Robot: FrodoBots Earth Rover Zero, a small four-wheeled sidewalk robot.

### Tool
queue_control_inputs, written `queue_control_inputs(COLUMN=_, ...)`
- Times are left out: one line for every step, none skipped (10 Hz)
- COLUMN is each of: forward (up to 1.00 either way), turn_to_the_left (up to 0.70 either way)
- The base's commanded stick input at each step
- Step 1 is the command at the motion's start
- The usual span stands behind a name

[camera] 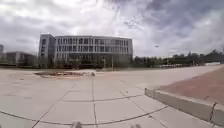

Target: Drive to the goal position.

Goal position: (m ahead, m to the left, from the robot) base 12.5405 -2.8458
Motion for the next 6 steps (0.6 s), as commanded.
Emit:
queue_control_inputs(forward=0.70, turn_to_the_left=0.00)
queue_control_inputs(forward=0.70, turn_to_the_left=0.00)
queue_control_inputs(forward=0.70, turn_to_the_left=0.00)
queue_control_inputs(forward=0.70, turn_to_the_left=-0.01)
queue_control_inputs(forward=0.70, turn_to_the_left=-0.04)
queue_control_inputs(forward=0.70, turn_to_the_left=-0.24)
